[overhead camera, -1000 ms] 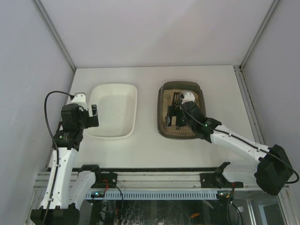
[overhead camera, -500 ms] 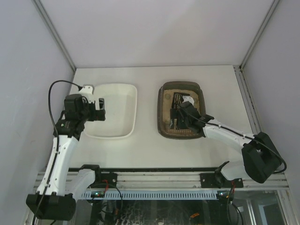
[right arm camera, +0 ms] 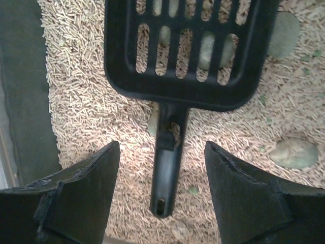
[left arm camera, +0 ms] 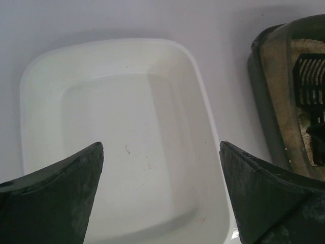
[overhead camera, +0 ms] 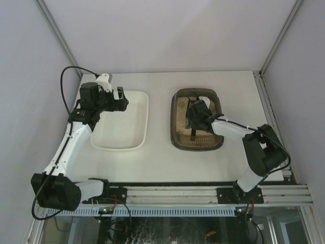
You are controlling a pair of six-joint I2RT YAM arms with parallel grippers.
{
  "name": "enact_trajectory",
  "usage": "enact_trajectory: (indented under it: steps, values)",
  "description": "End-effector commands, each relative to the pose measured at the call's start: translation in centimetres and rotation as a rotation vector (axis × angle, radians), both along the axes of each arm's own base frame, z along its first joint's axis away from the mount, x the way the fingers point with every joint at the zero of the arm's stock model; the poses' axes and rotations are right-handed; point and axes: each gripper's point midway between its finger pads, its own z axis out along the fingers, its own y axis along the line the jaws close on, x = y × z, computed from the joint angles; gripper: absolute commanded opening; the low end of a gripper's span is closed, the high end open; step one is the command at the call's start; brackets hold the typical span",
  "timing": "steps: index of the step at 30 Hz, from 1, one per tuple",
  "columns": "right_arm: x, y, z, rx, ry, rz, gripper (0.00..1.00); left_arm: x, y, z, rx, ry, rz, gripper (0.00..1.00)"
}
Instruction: Clean the litter box
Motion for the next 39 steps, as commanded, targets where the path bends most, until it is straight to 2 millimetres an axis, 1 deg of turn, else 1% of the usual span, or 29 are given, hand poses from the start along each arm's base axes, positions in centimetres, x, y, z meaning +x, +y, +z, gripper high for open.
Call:
enact_trajectory:
  steps: [1, 4, 7, 9, 11, 12, 13, 14, 15, 19, 22, 25, 26, 28, 31, 32, 33, 34, 36, 37, 38, 39]
  values:
    - [1.7, 1.6, 0.5, 0.031, -0.019, -0.006, 0.67, 1.2, -1.5, 5.1, -0.055, -0.174, -0.029, 1.00]
    - [1.8, 2.1, -0.1, 0.025, -0.004, -0.004, 0.63, 1.2, -1.6, 4.4, -0.061, -0.161, -0.028, 1.00]
    - [2.0, 2.1, -0.6, 0.010, 0.007, -0.013, 0.57, 1.1, -1.7, 3.6, -0.065, -0.152, -0.031, 1.00]
    - [2.0, 1.9, -0.8, -0.011, 0.013, -0.017, 0.49, 1.0, -1.8, 3.2, -0.068, -0.145, -0.034, 1.00]
    - [2.0, 1.6, -0.8, -0.034, 0.013, -0.026, 0.37, 0.9, -1.8, 2.8, -0.070, -0.135, -0.037, 1.00]
    - [2.0, 1.4, -0.6, -0.045, 0.006, -0.030, 0.26, 0.9, -1.8, 2.7, -0.070, -0.133, -0.039, 1.00]
    - [2.0, 1.1, -0.4, -0.062, -0.004, -0.040, 0.13, 0.8, -2.0, 2.5, -0.075, -0.128, -0.045, 1.00]
    - [2.0, 0.8, 0.0, -0.074, -0.011, -0.049, 0.03, 0.7, -2.1, 2.5, -0.079, -0.125, -0.052, 1.00]
    - [2.0, 0.5, 0.3, -0.084, -0.017, -0.055, 0.00, 0.7, -2.3, 2.4, -0.085, -0.123, -0.060, 1.00]
    - [2.2, -0.4, 2.5, -0.108, -0.055, -0.060, 0.00, 0.4, -3.0, 2.3, -0.105, -0.115, -0.099, 1.00]
    - [2.3, -0.5, 4.2, -0.099, -0.073, -0.042, 0.00, 0.5, -3.9, 2.9, -0.124, -0.125, -0.139, 1.00]
    - [2.5, -0.3, 5.4, -0.064, -0.063, -0.011, 0.00, 0.7, -5.7, 4.0, -0.179, -0.139, -0.216, 1.00]
    - [2.6, -0.2, 5.8, -0.054, -0.058, -0.002, 0.00, 0.9, -6.5, 4.5, -0.197, -0.142, -0.238, 1.00]
    - [2.7, 0.0, 6.3, -0.044, -0.050, 0.024, 0.00, 1.4, -8.4, 5.0, -0.220, -0.119, -0.286, 1.00]
    - [2.6, 0.1, 6.6, -0.048, -0.029, 0.058, 0.00, 2.1, -12.0, 5.0, -0.278, -0.033, -0.399, 1.00]
    - [2.5, 0.1, 6.6, -0.046, -0.018, 0.070, 0.00, 2.4, -13.3, 4.7, -0.309, 0.004, -0.438, 1.00]
    - [2.1, 0.1, 6.4, -0.045, 0.003, 0.082, 0.00, 2.5, -14.7, 4.7, -0.345, 0.030, -0.496, 1.00]
    - [1.7, 0.3, 6.2, -0.036, 0.020, 0.095, 0.00, 2.0, -16.5, 4.7, -0.395, 0.066, -0.598, 1.00]
    - [0.9, 0.5, 6.5, -0.014, 0.040, 0.116, 0.00, 1.9, -19.1, 4.6, -0.457, 0.121, -0.712, 1.00]
    - [0.6, 0.6, 6.7, -0.008, 0.047, 0.124, 0.00, 2.4, -20.3, 4.3, -0.489, 0.147, -0.745, 1.00]
    - [0.3, 0.8, 7.0, 0.001, 0.047, 0.132, 0.00, 2.5, -21.2, 4.3, -0.517, 0.157, -0.769, 1.00]
    - [-0.1, 0.9, 7.2, 0.005, 0.046, 0.140, 0.00, 3.1, -22.3, 4.0, -0.536, 0.169, -0.785, 1.00]
